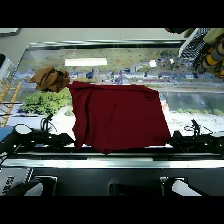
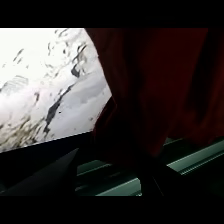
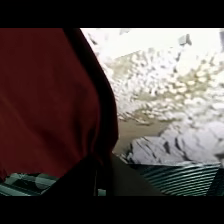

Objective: Fold the clothes and pants, and hang the long-sleeved shirts on hangers.

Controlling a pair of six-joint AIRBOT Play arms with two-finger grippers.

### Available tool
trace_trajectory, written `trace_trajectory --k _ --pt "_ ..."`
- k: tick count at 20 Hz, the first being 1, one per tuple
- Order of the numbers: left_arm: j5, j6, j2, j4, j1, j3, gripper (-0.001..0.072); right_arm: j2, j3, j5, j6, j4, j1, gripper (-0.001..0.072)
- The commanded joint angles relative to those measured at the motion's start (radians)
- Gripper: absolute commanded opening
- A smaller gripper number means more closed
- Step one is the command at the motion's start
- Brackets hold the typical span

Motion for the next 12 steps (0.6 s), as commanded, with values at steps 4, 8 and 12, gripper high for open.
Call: trace_trajectory --k 4,8,12 --pt "0.101 0.008 -0.121 -0.091 -0.116 -0.004 0.0414 0.001 0.001 0.013 -0.005 0.026 0.000 0.0033" --pt "0.092 0.013 -0.140 -0.108 -0.120 0.013 0.0017 0.001 0.001 0.040 -0.051 0.097 0.000 0.0032" --pt "0.060 0.011 -0.105 -0.121 -0.120 0.172 0.0015 0.025 0.051 0.095 -0.154 0.310 0.069 0.0030"
